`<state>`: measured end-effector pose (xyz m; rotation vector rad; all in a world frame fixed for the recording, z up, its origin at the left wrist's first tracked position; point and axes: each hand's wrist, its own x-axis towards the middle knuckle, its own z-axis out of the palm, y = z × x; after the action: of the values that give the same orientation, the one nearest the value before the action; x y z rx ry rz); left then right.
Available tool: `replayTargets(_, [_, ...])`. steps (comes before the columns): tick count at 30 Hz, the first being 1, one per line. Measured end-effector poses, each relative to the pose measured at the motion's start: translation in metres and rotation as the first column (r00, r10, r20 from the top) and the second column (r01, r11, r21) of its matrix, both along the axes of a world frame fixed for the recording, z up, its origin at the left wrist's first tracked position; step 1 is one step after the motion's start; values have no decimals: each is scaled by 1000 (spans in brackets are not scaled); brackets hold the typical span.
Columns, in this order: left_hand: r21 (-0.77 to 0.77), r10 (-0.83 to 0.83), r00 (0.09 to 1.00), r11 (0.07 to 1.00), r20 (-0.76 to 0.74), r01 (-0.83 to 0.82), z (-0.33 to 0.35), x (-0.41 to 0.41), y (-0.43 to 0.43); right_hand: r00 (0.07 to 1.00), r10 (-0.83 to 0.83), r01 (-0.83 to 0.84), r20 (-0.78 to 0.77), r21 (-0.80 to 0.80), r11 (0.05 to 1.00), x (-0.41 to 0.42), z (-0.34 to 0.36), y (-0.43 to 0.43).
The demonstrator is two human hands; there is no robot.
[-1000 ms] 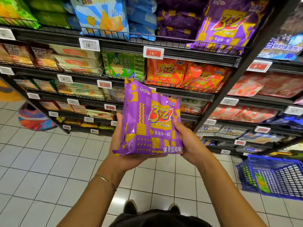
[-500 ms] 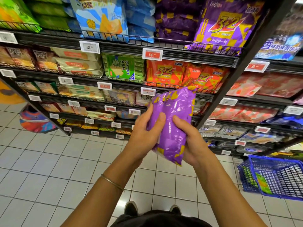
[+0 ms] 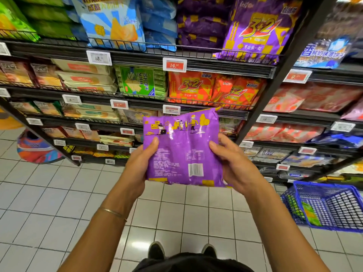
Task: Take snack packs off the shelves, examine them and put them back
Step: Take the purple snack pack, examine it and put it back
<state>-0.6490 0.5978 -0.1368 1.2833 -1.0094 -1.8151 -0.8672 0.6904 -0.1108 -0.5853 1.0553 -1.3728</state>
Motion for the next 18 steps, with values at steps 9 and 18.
replayTargets(9, [-171,42,990,985,137,-18,7,-6,14,896,-102,128,-432,33,991,9,-11,-1])
replayTargets(18, [-159,28,993,987,115,-9,8,-8,18,879,-112,142,-464,29,989,13,-14,-6])
